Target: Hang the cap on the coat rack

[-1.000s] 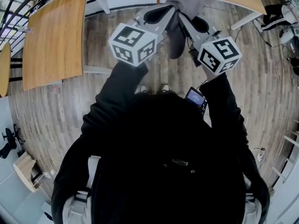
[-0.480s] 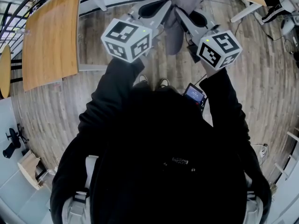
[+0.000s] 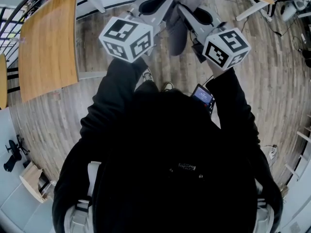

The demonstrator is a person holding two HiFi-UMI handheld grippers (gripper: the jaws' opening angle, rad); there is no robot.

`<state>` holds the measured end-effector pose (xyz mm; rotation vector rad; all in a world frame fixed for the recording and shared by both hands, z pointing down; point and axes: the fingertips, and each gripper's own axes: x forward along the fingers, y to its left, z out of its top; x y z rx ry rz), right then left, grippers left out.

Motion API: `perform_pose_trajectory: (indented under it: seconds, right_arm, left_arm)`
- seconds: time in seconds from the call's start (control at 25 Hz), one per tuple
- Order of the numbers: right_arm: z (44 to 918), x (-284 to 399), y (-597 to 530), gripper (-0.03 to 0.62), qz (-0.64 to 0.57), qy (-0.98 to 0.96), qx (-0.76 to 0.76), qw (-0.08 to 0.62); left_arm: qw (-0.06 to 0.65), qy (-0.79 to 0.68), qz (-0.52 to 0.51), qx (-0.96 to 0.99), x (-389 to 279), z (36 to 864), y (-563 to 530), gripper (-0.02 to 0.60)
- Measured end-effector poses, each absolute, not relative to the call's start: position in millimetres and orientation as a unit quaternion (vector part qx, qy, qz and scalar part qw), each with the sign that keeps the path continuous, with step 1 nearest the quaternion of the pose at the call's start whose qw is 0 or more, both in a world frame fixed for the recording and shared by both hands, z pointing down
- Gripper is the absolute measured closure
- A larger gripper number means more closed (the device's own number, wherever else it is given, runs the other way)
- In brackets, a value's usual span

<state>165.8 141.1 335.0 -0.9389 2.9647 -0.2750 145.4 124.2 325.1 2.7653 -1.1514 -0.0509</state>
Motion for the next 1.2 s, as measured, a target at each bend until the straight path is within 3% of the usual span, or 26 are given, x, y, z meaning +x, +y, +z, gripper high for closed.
perform_pose_trajectory:
  seconds: [1.2]
  right_arm:
    - [295, 31, 24, 0.577, -0.070, 0.935, -0.346, -0.010]
  left_arm:
    - [0.060, -0.328, -0.034, 0.942, 20, 291, 7, 0.578]
